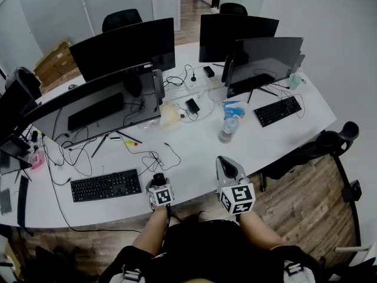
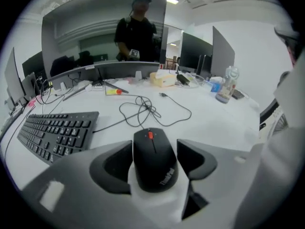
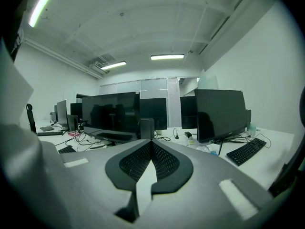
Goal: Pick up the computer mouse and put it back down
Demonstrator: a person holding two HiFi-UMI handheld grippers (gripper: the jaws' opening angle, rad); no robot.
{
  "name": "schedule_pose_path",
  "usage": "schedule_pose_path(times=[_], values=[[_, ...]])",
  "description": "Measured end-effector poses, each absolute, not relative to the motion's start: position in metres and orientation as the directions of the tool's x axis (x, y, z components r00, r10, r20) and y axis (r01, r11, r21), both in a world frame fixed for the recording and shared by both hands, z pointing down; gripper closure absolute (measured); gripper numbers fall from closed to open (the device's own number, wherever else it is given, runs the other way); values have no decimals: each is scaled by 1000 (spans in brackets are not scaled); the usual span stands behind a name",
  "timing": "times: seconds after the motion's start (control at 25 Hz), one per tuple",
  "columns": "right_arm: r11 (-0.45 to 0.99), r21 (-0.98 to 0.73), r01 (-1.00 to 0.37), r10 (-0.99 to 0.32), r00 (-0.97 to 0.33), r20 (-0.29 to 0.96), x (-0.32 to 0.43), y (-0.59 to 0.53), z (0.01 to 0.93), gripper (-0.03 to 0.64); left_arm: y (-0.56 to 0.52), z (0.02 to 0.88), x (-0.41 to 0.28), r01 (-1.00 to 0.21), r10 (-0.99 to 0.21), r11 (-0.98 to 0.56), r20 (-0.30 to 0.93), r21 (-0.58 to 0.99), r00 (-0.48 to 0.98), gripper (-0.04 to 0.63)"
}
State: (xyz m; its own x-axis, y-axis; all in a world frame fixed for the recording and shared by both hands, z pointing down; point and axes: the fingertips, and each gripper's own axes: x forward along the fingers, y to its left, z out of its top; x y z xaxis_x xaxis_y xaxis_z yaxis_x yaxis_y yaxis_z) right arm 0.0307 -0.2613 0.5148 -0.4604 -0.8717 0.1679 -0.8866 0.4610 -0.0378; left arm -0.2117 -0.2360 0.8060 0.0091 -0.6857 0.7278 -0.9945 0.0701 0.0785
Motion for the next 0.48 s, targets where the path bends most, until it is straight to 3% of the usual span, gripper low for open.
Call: schedule_pose_path(times=[0.24,0.32,0.4,0.48], values=[[500,-60,-864,-851,-503,151,10,-265,515,620,-238,744,-221,-994,-806,83,592,75,-22,267],[524,-65,-849,-839,-528,130,-2,-266,514,620,-239,708,-233,-991,-860,108,508,81,-52,338],[547,-73,-834,-828,-551,99,-15,-269,509,620,-237,666,-242,-989,-905,129,417,74,-86,456],[564,-88,-821,-819,-570,65,-28,-271,503,620,-231,625,-246,-988,-937,135,335,76,-102,494]])
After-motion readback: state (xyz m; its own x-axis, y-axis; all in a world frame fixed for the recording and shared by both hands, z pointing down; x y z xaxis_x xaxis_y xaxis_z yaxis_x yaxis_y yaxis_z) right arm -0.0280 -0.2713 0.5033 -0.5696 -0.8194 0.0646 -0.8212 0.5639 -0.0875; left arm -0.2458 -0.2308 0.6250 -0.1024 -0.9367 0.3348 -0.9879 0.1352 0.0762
